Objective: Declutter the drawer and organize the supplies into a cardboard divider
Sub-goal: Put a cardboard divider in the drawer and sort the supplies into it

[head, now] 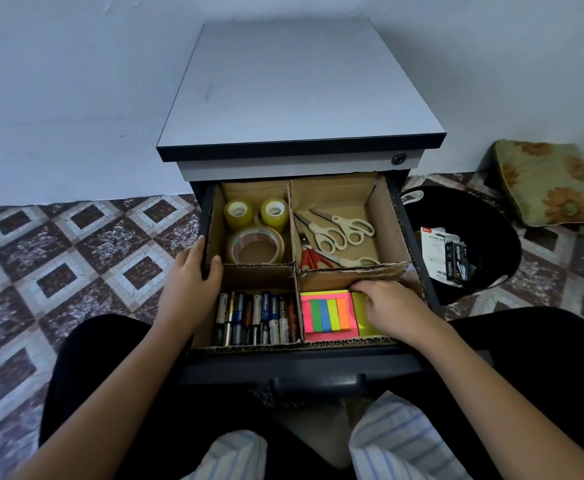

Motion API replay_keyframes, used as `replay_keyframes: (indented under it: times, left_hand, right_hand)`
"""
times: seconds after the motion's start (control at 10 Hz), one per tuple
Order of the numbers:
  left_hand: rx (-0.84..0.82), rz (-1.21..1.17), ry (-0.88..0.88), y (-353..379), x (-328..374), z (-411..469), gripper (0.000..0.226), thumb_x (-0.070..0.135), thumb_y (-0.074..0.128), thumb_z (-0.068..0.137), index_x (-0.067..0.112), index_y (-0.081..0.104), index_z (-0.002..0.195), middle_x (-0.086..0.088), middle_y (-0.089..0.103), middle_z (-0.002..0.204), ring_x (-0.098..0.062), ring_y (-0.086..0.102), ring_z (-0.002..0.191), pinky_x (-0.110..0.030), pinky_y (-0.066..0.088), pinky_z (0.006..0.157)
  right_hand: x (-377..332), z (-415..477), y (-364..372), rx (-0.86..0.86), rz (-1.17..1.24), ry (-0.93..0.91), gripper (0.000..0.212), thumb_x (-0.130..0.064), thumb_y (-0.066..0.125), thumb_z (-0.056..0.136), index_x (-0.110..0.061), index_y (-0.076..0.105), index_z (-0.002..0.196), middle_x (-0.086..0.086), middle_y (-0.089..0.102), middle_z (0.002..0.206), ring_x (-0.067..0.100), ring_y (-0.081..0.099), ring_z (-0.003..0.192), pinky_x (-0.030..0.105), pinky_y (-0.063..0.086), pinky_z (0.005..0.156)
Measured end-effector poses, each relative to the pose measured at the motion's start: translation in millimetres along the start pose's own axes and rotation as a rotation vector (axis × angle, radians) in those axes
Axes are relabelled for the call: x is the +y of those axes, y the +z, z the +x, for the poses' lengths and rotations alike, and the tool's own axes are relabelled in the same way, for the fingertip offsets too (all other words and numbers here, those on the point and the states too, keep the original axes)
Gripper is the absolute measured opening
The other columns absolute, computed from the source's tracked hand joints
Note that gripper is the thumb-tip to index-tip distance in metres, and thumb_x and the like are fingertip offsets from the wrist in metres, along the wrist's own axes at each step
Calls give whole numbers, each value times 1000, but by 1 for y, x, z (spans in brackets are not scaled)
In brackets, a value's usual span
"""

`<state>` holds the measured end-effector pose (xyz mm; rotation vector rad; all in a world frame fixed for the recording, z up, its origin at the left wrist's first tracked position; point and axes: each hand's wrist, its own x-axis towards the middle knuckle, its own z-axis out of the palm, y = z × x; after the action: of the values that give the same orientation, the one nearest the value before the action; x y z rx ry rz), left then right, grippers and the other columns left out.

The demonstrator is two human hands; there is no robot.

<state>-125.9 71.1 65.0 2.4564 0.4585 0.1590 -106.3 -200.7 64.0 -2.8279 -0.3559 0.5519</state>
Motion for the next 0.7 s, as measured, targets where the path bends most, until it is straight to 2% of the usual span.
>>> replay_keyframes:
  times: [0.2,0.5,0.7]
  left_hand:
    - [6,3,12,0,1,1,54,33,41,98,17,26,148,-11,36,145,-27,39,130,-37,38,100]
    - [3,-7,9,0,1,2,54,33,41,98,18,26,148,-11,36,146,-27,40,129,-36,39,98]
    - [7,-20,10,1,-1,2,55,34,41,98,18,26,148,-10,37,144,-26,42,126,-34,39,96]
  right_hand:
    - [-2,1,-1,2,5,19,51,-3,40,88,-32,51,129,-3,57,129,20,55,114,36,48,90]
    - [-3,0,1,12,-16,-22,48,-5,40,91,-28,52,132,1,61,125,22,57,113,39,49,92]
    - [-4,4,-1,-39,24,-37,48,-4,40,89,-26,55,129,0,60,127,22,55,115,42,48,94]
